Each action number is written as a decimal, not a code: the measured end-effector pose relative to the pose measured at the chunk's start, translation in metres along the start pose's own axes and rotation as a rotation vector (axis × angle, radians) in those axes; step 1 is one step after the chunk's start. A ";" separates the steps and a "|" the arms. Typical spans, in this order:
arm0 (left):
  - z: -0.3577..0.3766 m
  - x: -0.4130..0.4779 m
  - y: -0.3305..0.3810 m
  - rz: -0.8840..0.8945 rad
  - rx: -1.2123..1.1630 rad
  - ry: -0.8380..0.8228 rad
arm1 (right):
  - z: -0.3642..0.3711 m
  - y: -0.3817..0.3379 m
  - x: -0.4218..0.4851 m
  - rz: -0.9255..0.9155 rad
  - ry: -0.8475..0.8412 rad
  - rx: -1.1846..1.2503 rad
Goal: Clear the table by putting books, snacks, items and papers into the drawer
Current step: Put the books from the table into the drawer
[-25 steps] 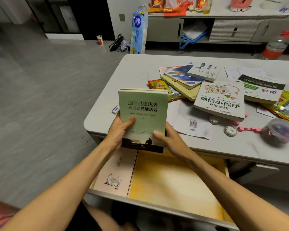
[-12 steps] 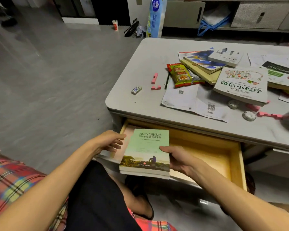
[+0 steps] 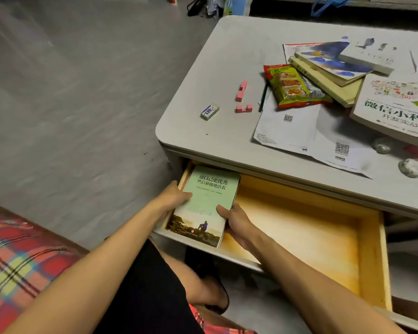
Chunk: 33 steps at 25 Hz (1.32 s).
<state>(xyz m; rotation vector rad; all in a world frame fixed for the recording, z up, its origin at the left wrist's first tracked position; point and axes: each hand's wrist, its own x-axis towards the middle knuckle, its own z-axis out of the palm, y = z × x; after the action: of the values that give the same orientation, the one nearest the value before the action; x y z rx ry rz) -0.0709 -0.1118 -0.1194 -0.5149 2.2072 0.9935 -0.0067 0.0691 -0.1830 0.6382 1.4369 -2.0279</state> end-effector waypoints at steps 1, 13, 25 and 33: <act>0.000 0.007 -0.002 0.003 0.051 0.007 | 0.003 0.006 0.005 -0.014 0.025 -0.063; 0.008 0.023 -0.008 0.081 0.503 0.070 | 0.018 0.010 0.003 -0.176 0.331 -0.679; -0.013 -0.007 0.017 0.130 0.399 0.011 | -0.011 -0.047 -0.032 -0.055 0.207 -0.684; 0.022 -0.072 0.151 0.483 0.096 0.048 | -0.112 -0.189 -0.117 -0.298 0.219 -0.773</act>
<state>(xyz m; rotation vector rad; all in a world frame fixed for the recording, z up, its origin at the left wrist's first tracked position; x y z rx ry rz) -0.0987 0.0071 -0.0032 0.0481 2.4667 1.1122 -0.0448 0.2455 -0.0117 0.3207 2.3643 -1.4226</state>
